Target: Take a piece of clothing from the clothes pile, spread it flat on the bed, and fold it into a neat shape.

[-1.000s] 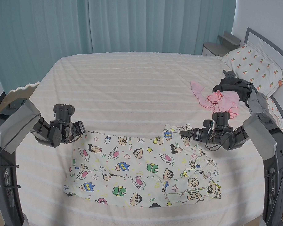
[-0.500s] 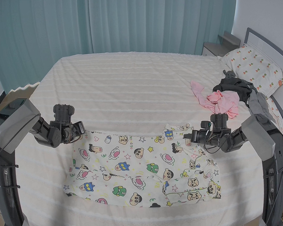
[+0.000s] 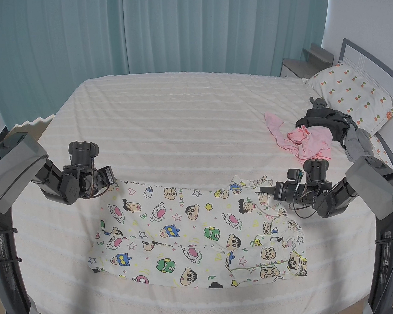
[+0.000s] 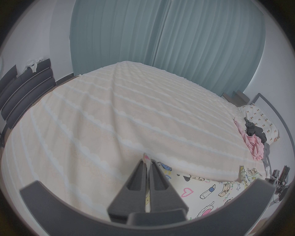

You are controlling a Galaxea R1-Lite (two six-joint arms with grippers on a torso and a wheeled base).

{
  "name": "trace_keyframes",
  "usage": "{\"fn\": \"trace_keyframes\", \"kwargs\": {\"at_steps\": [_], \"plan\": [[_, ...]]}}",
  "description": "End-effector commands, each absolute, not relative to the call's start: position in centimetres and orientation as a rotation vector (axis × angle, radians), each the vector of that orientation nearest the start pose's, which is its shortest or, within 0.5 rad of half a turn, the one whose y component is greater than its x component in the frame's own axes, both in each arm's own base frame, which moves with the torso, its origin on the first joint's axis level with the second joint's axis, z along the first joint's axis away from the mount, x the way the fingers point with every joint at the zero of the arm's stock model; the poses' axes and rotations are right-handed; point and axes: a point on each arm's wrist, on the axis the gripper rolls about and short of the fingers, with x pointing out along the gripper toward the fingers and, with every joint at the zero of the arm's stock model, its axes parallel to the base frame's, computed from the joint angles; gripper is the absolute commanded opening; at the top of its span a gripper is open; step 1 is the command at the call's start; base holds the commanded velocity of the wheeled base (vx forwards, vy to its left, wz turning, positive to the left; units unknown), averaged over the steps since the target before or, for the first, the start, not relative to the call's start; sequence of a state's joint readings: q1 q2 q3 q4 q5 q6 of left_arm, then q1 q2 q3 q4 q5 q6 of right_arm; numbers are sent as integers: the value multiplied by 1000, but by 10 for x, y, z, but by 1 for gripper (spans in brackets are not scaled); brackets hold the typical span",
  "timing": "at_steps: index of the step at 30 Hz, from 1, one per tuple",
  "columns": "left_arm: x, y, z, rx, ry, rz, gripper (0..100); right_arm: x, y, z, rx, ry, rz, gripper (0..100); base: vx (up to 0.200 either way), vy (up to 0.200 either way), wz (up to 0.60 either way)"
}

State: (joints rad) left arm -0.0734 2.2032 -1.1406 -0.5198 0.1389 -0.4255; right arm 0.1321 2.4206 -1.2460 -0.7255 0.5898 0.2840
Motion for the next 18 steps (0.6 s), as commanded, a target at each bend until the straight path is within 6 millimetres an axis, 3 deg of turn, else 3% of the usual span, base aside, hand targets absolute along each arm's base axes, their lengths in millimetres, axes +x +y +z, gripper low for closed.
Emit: {"fn": "trace_keyframes", "kwargs": {"at_steps": [1, 3, 7, 18], "plan": [[403, -27, 80, -341, 523, 175, 0, 434, 70, 43, 369, 528, 656, 0, 0, 0, 0], [403, -27, 80, -341, 523, 175, 0, 434, 70, 43, 369, 528, 656, 0, 0, 0, 0], [387, -26, 82, -326, 551, 154, 0, 416, 65, 51, 375, 550, 693, 0, 0, 0, 0], [361, -24, 81, -301, 544, 136, 0, 380, 58, 40, 362, 560, 734, 0, 0, 0, 0]]}}
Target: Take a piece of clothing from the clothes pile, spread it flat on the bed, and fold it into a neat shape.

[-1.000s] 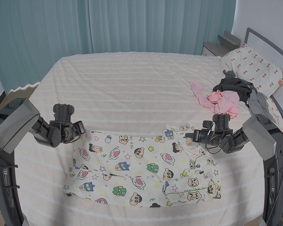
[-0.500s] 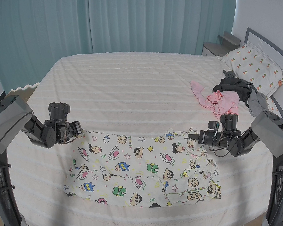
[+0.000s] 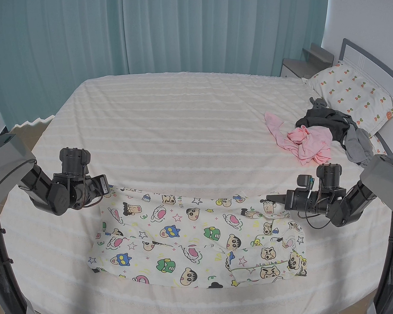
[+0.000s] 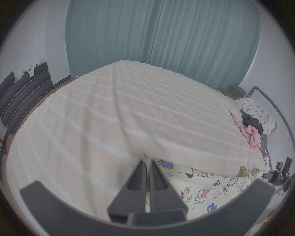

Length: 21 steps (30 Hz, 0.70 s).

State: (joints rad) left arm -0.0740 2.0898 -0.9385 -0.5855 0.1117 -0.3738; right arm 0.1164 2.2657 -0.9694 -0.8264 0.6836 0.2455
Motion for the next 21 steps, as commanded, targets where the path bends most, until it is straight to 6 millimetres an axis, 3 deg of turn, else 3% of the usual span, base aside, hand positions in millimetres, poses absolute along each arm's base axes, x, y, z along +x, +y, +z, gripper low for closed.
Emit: {"fn": "trace_keyframes", "kwargs": {"at_steps": [1, 13, 21], "plan": [[358, -24, 81, -298, 543, 135, 0, 377, 57, 38, 357, 555, 735, 0, 0, 0, 0], [323, -23, 68, -306, 550, 91, 0, 347, 57, 28, 303, 604, 751, 0, 0, 0, 0], [298, -21, 47, -276, 592, 89, 0, 325, 53, 16, 271, 644, 772, 0, 0, 0, 0]]}}
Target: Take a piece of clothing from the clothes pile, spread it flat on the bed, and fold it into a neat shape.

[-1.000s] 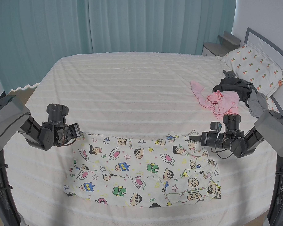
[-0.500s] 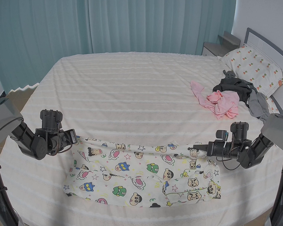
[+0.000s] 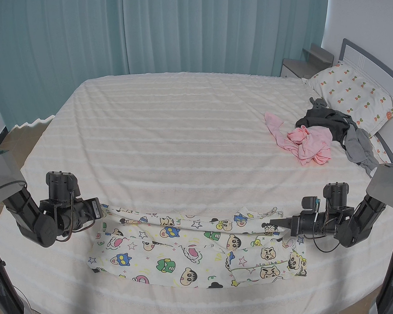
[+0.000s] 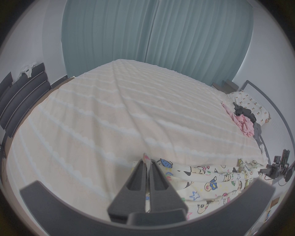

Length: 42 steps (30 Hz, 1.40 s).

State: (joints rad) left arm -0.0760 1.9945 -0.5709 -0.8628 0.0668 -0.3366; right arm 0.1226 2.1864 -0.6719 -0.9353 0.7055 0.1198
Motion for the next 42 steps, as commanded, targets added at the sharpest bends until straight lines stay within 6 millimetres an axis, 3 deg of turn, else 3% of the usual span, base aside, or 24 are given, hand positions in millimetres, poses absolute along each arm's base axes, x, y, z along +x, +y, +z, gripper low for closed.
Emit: {"fn": "trace_keyframes", "kwargs": {"at_steps": [1, 6, 18, 19, 20, 32, 42], "plan": [[296, -21, 45, -276, 598, 90, 0, 324, 53, 14, 269, 650, 771, 0, 0, 0, 0], [284, -20, 27, -273, 652, 85, 0, 318, 48, 1, 251, 687, 765, 0, 0, 0, 0], [271, -22, -23, -196, 776, 80, 0, 310, 48, -11, 267, 770, 749, 0, 0, 0, 0], [271, -21, -24, -195, 776, 82, 0, 309, 48, -12, 270, 781, 746, 100, 0, 0, 0], [270, -21, -25, -197, 775, 80, 100, 309, 47, -12, 271, 784, 745, 100, 0, 0, 0], [258, -16, -21, -253, 734, 98, 100, 297, 39, -4, 264, 785, 679, 100, 0, 0, 0], [259, 13, 9, -468, 599, 101, 100, 264, 11, 36, 290, 696, 606, 100, 0, 0, 0]]}}
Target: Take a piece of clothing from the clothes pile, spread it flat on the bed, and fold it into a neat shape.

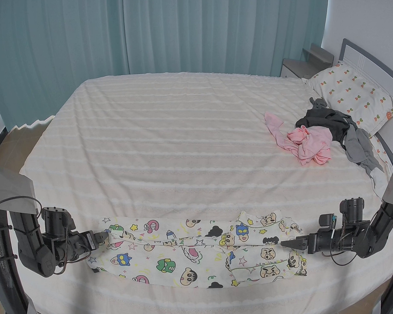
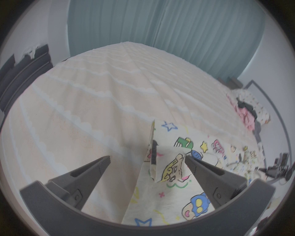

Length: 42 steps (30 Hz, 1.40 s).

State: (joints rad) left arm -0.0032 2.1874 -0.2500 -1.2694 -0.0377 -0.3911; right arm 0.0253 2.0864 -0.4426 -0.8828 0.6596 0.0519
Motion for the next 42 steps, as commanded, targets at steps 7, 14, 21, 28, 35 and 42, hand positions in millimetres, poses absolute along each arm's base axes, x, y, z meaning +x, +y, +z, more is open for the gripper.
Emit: {"fn": "trace_keyframes", "kwargs": {"at_steps": [7, 14, 21, 28, 35, 42], "plan": [[250, 22, 23, -619, 575, 53, 100, 248, 15, 66, 369, 640, 609, 100, 0, 0, 0], [250, 18, 23, -715, 595, 22, 100, 231, 26, 98, 526, 603, 607, 100, 0, 0, 0], [257, -31, 15, -763, 759, 127, 100, 214, 26, 108, 645, 613, 582, 100, 0, 0, 0], [281, -58, 41, -981, 831, 249, 100, 212, 35, 106, 626, 621, 561, 100, 0, 0, 0], [293, -60, 57, -1015, 831, 291, 100, 209, 36, 104, 622, 629, 557, 100, 0, 0, 0], [286, -48, 51, -792, 881, 340, 100, 208, 35, 104, 617, 610, 562, 100, 0, 0, 0]]}}
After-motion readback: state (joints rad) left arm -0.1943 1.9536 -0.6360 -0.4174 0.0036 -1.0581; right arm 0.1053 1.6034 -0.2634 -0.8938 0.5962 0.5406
